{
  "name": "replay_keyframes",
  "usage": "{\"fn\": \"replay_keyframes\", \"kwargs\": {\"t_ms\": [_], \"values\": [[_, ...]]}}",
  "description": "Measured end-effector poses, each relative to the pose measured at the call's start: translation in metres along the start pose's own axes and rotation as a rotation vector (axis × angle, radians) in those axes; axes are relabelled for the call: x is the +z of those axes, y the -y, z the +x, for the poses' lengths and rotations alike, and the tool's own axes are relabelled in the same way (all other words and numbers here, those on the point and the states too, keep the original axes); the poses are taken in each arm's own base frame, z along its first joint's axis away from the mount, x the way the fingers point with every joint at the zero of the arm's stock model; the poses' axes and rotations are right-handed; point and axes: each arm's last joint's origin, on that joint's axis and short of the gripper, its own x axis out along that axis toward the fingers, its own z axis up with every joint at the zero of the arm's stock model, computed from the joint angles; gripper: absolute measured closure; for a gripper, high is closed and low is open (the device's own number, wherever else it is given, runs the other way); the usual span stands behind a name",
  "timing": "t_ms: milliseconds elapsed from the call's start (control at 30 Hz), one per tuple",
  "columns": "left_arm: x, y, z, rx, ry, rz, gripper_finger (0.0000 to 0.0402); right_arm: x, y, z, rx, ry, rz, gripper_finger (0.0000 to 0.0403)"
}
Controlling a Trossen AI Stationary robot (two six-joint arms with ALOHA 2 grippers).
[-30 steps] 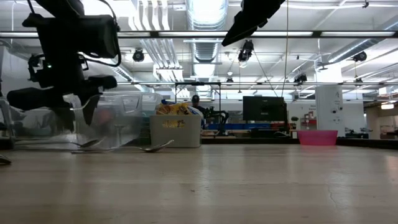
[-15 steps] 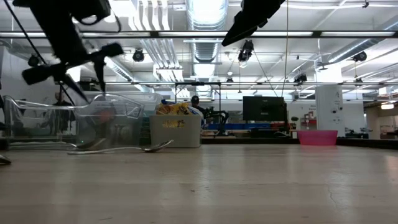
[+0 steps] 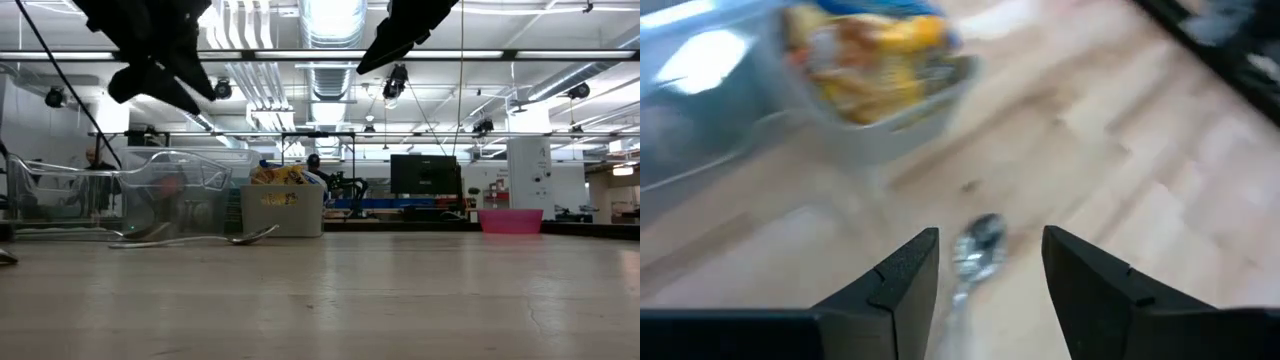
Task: Pick & Place Food Item
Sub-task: Adjust the transparent bin
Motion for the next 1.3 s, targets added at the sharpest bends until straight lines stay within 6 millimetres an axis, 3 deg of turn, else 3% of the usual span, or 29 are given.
{"fn": "replay_keyframes", "kwargs": {"t_ms": [200,700,1033,1300], "values": [[-0.013,0.023,0.016,-0.103,-0.046,0.217,0.0222,0.000,0.000,0.000,0.000,0.000,0.001,0.0018],[-0.031,0.072,0.081,0.098,-0.372,0.493,0.0222,0.000,0.000,0.000,0.000,0.000,0.000,0.0018],[-0.036,0.085,0.122,0.232,-0.506,0.541,0.0222,0.000,0.000,0.000,0.000,0.000,0.000,0.0018],[-0.032,0.075,0.140,0.310,-0.530,0.463,0.0222,0.000,0.000,0.000,0.000,0.001,0.001,0.0018]]}}
